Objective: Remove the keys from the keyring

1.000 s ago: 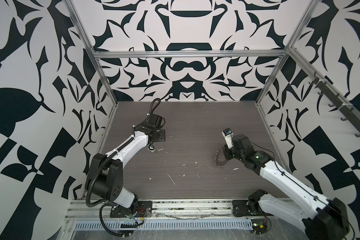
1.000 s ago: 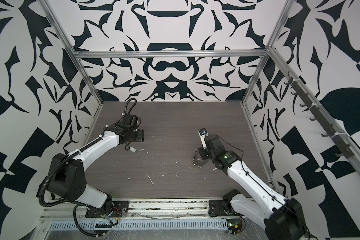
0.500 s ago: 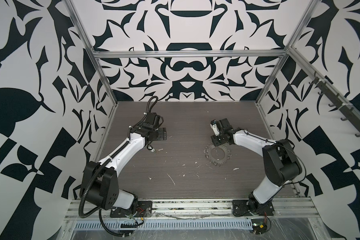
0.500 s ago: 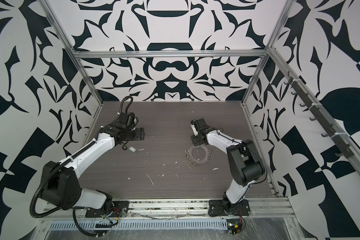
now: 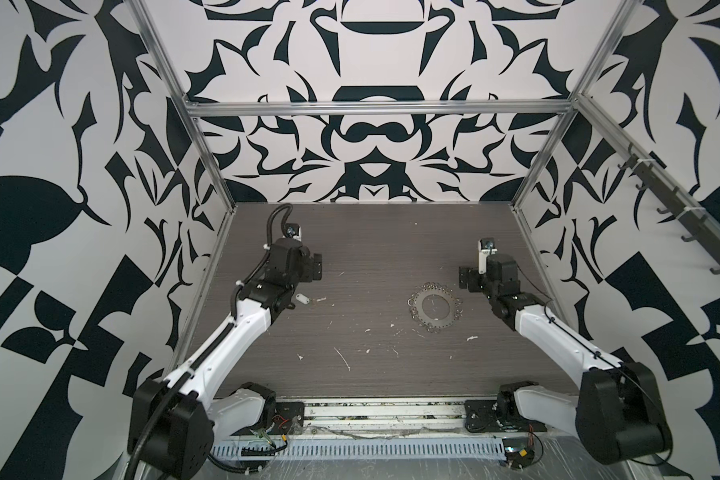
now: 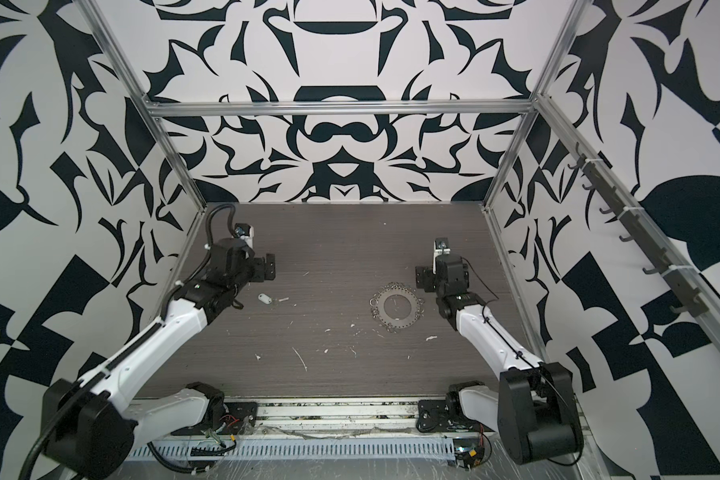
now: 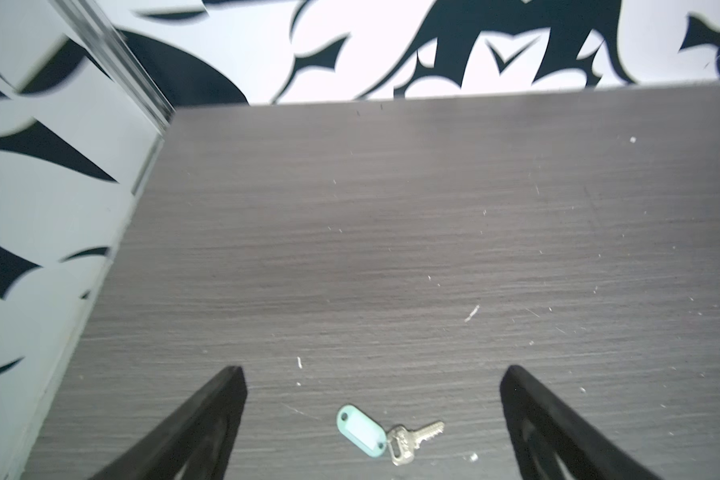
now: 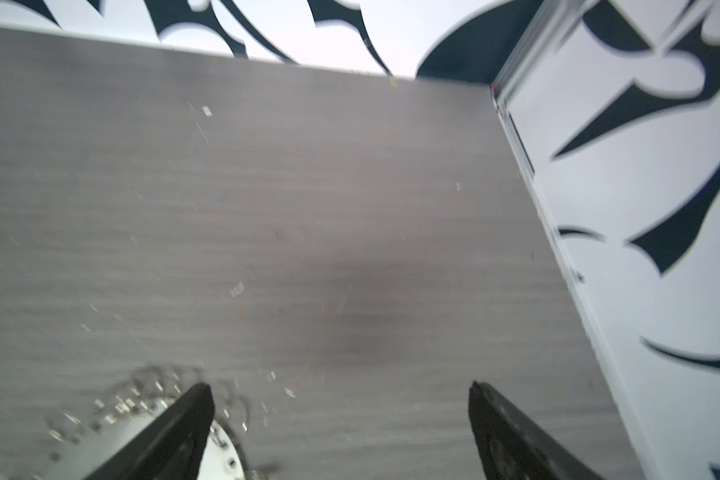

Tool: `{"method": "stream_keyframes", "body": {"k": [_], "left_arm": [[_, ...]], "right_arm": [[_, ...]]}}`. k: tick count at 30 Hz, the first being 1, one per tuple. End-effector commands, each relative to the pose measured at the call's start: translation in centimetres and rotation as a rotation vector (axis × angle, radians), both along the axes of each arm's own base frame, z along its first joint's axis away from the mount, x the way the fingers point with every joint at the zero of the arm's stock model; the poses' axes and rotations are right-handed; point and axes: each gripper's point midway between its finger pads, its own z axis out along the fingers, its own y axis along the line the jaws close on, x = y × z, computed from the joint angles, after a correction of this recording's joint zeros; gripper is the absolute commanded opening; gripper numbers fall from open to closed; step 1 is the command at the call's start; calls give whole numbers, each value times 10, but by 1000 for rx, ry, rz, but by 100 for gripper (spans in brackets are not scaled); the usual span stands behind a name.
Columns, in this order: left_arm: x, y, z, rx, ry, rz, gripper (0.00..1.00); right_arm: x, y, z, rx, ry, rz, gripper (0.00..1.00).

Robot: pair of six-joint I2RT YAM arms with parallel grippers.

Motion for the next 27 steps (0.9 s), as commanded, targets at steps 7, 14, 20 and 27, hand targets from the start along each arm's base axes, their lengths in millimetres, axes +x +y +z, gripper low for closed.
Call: {"method": "stream_keyframes", "body": {"k": [7,14,20,27], "left_arm": [[-20,60,31,30,-489,183,99],[-33,107,7,23,-468,315,100],[-28,120,-35,-15,-381,326,99],[-7,94,-76,-32,-376,166,99]], "right_arm": [[7,-19,1,2,-325,-106,99],[21,-15,-26,-34,-350,-72,100],[29,-10,-35,-30,-251,-42,100],[34,-10,-36,-30,-229,-48,100]]}}
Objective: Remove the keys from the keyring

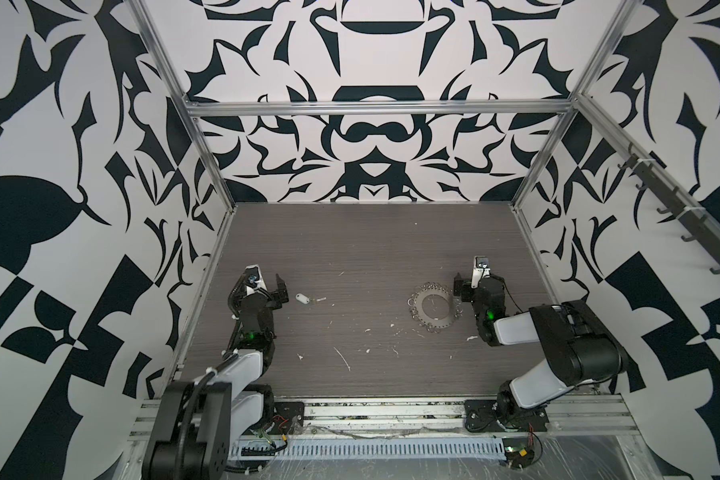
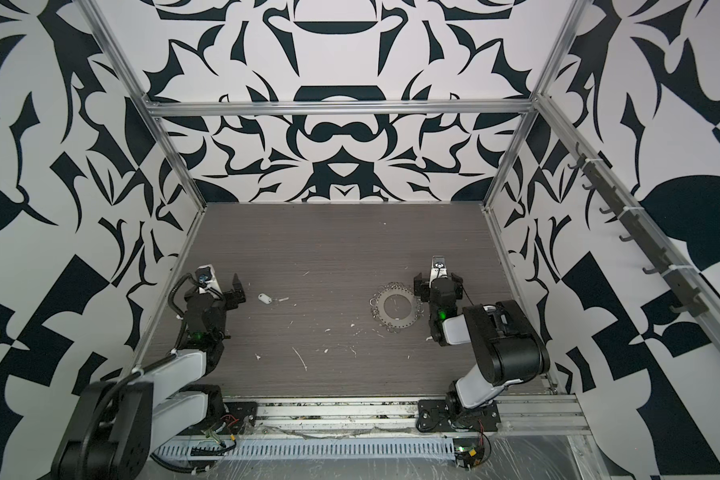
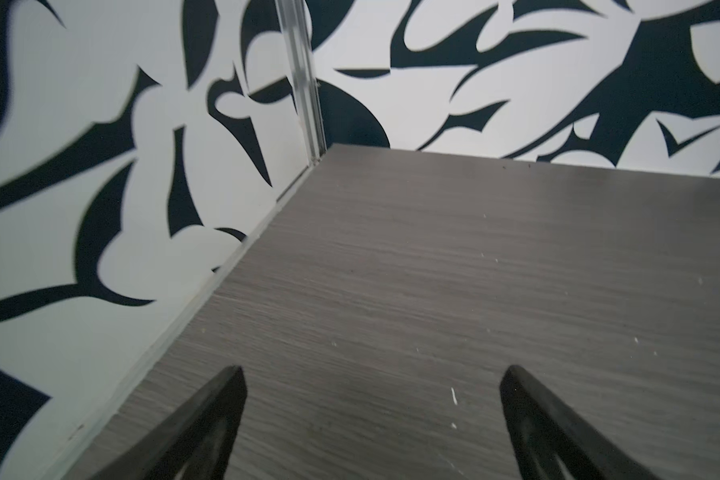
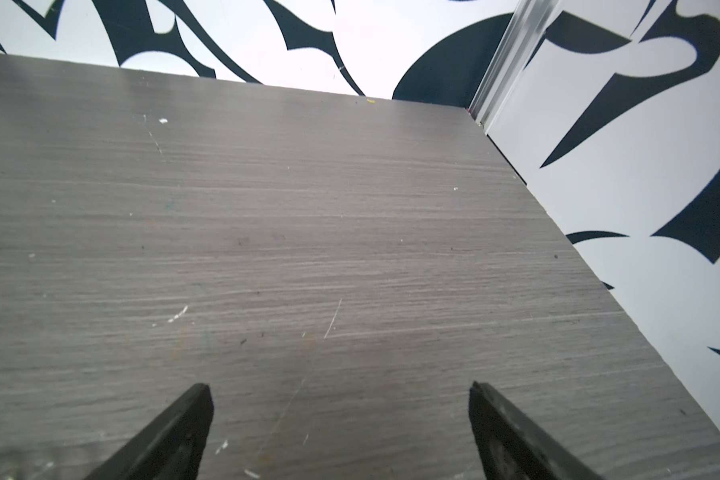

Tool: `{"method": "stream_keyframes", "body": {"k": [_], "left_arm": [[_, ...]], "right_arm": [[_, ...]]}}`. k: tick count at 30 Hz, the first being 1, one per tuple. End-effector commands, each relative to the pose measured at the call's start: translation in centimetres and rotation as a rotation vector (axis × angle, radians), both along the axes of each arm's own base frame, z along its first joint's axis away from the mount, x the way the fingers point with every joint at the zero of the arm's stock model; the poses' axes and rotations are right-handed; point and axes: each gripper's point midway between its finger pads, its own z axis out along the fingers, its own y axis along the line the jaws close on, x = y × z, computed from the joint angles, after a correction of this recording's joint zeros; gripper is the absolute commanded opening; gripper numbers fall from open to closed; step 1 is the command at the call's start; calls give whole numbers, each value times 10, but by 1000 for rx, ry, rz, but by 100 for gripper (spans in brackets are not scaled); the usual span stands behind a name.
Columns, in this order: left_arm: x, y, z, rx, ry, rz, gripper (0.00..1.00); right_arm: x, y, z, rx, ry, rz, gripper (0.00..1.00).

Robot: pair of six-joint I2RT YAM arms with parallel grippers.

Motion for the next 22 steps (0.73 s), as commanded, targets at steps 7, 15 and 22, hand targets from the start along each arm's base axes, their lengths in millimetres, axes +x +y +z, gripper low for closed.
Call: {"method": "stream_keyframes", "body": {"k": [7,15,22], "left_arm": [[44,-4,-16,-13,27,-23,99],[55,19,-19,-42,48,77,100],[55,19,-21,-45,57,78,99]], "right_arm": [[5,-1,11,-3,-27,-2,100],[5,-1,11,-3,-27,-2,100],[6,-4,10,21,-22,-14,100]]}}
